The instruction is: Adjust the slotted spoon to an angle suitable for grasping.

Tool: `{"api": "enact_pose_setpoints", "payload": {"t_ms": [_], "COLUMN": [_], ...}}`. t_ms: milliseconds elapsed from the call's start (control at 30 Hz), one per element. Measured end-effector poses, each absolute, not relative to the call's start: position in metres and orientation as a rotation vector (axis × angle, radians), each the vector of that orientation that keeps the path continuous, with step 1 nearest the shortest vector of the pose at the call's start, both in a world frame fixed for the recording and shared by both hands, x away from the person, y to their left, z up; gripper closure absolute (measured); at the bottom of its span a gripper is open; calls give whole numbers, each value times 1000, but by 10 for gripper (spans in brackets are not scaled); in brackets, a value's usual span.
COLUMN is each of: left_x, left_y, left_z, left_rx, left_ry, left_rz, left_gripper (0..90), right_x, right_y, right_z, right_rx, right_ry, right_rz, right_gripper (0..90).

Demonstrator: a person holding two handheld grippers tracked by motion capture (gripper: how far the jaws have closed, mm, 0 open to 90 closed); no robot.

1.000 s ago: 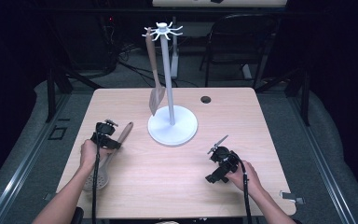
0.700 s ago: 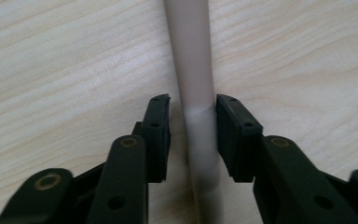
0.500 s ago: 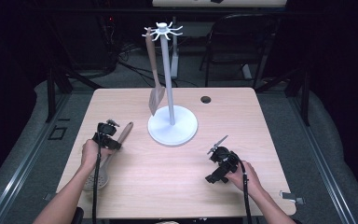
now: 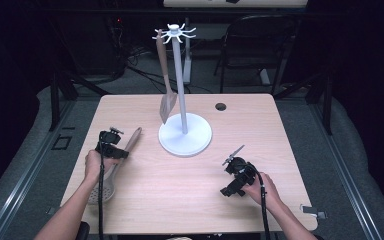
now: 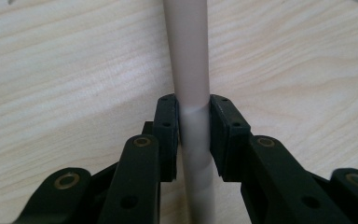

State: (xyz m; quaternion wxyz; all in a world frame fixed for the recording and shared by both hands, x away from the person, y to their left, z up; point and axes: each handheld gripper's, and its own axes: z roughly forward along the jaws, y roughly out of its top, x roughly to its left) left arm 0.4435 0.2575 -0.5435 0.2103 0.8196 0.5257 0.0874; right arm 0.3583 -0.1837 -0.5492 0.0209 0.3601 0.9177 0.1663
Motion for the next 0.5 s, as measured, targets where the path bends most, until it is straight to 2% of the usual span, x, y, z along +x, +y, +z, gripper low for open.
{"api": "enact_pose_setpoints", "payload": {"t_ms": [500], "left_x": [436], "left_y": [261], "left_z": [-532], "left_rx": [2188], "left_ry": [1411], "left_rz": [328], "left_gripper": [749], "right_x": [358], "right_y": [-184], "right_z": [-550], "right_rx": [1117], "right_ry": [2849], "right_rz": [516], "right_gripper": [63]}}
